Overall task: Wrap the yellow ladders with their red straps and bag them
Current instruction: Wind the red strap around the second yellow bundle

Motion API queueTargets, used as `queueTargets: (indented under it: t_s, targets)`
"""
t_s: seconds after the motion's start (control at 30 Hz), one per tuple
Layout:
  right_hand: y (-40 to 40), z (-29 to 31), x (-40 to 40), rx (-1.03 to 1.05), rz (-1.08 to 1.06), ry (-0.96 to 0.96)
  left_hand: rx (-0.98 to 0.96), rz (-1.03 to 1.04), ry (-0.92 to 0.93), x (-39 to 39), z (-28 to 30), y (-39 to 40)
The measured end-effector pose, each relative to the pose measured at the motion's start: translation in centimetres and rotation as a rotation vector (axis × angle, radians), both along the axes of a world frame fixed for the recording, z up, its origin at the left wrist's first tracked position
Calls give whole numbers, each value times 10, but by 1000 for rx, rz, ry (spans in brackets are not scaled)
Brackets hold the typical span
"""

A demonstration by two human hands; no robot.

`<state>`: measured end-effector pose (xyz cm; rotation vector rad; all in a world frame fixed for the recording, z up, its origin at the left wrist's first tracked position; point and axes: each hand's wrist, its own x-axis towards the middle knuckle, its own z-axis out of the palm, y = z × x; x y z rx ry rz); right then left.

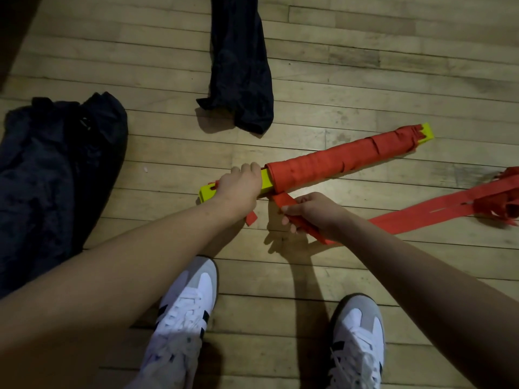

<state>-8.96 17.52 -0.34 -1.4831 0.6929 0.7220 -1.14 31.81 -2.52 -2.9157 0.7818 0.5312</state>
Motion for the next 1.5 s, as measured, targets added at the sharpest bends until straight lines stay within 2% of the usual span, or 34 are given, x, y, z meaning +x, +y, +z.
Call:
queueTargets:
  t_s: [0.37, 0.57, 0.97, 1.07, 1.23, 1.4, 1.5]
  targets:
    - [-1, 13, 19, -64, 17, -111, 44, 118, 19, 42, 6, -17]
    - [-4, 9, 27, -47, -2, -127, 58, 109, -23, 42, 8, -20]
    - [-4, -8, 15, 114, -160, 32, -50, -292, -395, -22, -27, 15]
    - [-6, -5, 11, 137, -100, 30, -112, -260, -317, -24, -23, 15]
    - [-8, 1, 5, 151, -30, 46, -176, -81, 52, -20, -15, 6]
    - [-10, -3, 2, 140, -58, 65, -111, -28, 97, -19, -5, -4]
    - [-11, -6, 0, 117, -76, 109, -7, -31, 28, -17, -7, -9]
